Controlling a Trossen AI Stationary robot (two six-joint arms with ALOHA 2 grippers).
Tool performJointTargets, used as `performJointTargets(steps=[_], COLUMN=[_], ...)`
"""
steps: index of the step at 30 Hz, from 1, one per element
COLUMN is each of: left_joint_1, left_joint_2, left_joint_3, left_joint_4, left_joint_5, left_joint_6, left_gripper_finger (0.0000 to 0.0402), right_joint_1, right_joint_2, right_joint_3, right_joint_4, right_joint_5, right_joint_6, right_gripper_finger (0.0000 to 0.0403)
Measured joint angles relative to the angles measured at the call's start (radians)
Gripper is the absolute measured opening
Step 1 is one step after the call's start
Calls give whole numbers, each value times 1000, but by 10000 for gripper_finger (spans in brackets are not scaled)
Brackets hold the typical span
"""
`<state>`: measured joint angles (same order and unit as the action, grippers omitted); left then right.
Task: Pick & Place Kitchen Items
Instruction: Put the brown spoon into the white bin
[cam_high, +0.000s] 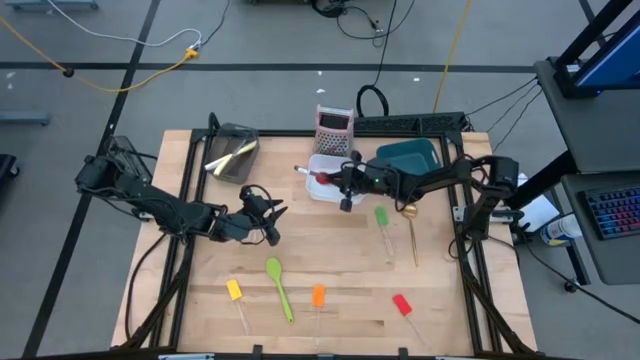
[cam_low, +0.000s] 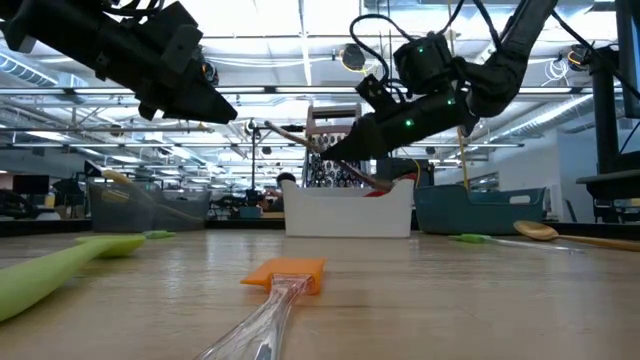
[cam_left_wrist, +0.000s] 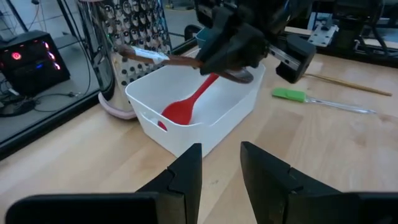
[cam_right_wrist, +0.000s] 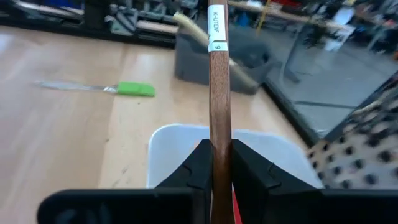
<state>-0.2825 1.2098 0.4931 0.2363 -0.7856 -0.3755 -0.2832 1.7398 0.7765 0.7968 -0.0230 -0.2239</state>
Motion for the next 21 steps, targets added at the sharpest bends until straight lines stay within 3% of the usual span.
performJointTargets(steps=[21], left_joint_1=[0], left_joint_2=[0], left_joint_3=[0], left_joint_4=[-2], left_joint_5=[1], left_joint_6=[6], left_gripper_finger=[115], right_joint_1=[-44], right_joint_2=[46], right_joint_3=[0], right_joint_4=[-62], right_joint_5=[-3], right_joint_6=[28], right_gripper_finger=[54])
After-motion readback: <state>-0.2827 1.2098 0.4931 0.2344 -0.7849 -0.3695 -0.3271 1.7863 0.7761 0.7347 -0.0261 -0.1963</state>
